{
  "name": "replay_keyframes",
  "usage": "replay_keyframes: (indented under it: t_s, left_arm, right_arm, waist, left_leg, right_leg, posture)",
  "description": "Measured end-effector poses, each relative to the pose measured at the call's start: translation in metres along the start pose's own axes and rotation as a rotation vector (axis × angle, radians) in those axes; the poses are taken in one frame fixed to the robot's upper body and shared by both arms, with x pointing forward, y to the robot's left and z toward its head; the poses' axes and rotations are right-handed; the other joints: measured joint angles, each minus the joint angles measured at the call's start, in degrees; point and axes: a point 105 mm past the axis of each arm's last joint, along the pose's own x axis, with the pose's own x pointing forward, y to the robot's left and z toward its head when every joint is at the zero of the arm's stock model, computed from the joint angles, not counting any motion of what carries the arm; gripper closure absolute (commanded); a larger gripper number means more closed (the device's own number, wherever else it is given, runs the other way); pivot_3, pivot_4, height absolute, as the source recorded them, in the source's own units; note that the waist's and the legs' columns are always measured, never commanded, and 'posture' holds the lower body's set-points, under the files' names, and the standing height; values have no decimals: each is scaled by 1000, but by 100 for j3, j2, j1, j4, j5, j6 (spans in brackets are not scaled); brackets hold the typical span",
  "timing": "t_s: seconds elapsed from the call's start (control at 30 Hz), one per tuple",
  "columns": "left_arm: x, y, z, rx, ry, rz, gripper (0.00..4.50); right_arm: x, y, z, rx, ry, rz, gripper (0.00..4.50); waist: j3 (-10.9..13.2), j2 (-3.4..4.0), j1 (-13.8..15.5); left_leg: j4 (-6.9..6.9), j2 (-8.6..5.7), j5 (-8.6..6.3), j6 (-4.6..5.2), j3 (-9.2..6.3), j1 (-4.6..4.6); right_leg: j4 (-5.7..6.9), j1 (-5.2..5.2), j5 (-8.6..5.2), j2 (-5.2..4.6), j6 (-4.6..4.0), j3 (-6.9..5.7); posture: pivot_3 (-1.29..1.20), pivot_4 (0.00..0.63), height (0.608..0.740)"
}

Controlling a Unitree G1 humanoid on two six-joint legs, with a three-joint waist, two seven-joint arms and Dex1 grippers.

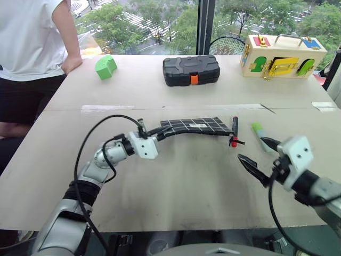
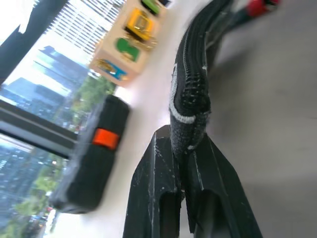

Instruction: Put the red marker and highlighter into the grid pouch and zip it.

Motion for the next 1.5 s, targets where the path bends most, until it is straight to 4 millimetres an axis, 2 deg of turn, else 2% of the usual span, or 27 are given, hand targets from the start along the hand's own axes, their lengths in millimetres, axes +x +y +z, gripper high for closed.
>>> replay_keyframes:
  t_s: [0.13,0.23,0.3,0.6,0.87,1.03,1.23,1.27,1.3,1.33,1.37,1.5]
  left_arm:
    - [2,-1,4,-7,-13,4,4481]
    - [4,-4,11,-13,-27,8,4481]
    - [4,-1,12,-12,-23,22,4481]
    - [1,-2,8,-34,32,43,4481]
    - [-7,-3,1,-46,86,60,4481]
    - [-5,-5,5,-32,83,51,4481]
    - [-7,-10,3,-52,99,45,4481]
    - [-7,-10,4,-50,98,45,4500]
    - [-6,-9,6,-46,91,46,4500]
    - [-6,-9,8,-43,86,47,4500]
    - [-6,-9,9,-42,83,47,4500]
    - [-8,-15,10,-55,90,39,4500]
  right_arm:
    - [26,-11,3,98,64,-55,0]
    - [37,-5,-7,204,145,-31,0]
    - [40,4,-11,258,180,6,0]
    - [41,11,-15,344,235,20,0]
    - [33,5,-19,382,263,-8,0]
    - [44,12,-22,388,268,-3,0]
    - [56,12,-27,375,277,-21,0]
    - [57,12,-28,374,280,-20,557]
    - [59,12,-29,372,279,-23,733]
    - [61,11,-29,370,279,-27,1363]
    - [62,11,-29,368,278,-28,1707]
    - [67,15,-23,336,257,-5,3677]
  waist:
    - [-1,-6,15]
    - [-1,-5,-8]
    - [1,-2,-17]
    - [3,5,-132]
    - [5,9,-132]
    - [6,11,-140]
    - [7,13,-136]
    - [7,13,-136]
    - [7,13,-137]
    - [7,13,-140]
    - [8,14,-141]
    - [10,17,-148]
  left_leg:
    - [-4,-6,0,1,-22,-9]
    - [-11,-6,-1,1,-24,-13]
    - [-13,-6,-1,1,-24,-14]
    - [-11,-9,-1,2,-24,-11]
    - [-11,-9,-1,2,-22,-11]
    - [-12,-9,-1,2,-21,-11]
    - [-12,-9,-1,1,-21,-11]
    - [-12,-9,-1,1,-21,-11]
    - [-12,-9,-1,1,-21,-11]
    - [-12,-9,-1,1,-21,-11]
    - [-12,-9,-1,1,-21,-11]
    - [-16,-8,-1,1,-20,-11]
  right_leg:
    - [-15,-2,1,-3,-2,-11]
    - [-31,-4,2,-5,-3,-11]
    - [-32,-6,2,-5,-4,-10]
    - [-18,-8,3,-4,-4,-11]
    - [-17,-10,3,-4,-4,-10]
    - [-17,-11,3,-4,-4,-9]
    - [-17,-11,3,-5,-4,-10]
    - [-17,-11,3,-5,-4,-9]
    - [-17,-11,3,-5,-4,-9]
    - [-17,-11,3,-5,-4,-9]
    - [-17,-12,3,-5,-4,-9]
    - [-18,-14,3,-4,-4,-8]
  posture:
    - [0,150,740]
    - [0,150,740]
    - [0,150,740]
    - [0,150,740]
    - [0,150,740]
    - [0,150,740]
    - [0,150,740]
    - [0,150,740]
    - [0,150,740]
    - [0,150,740]
    - [0,150,740]
    - [0,150,740]
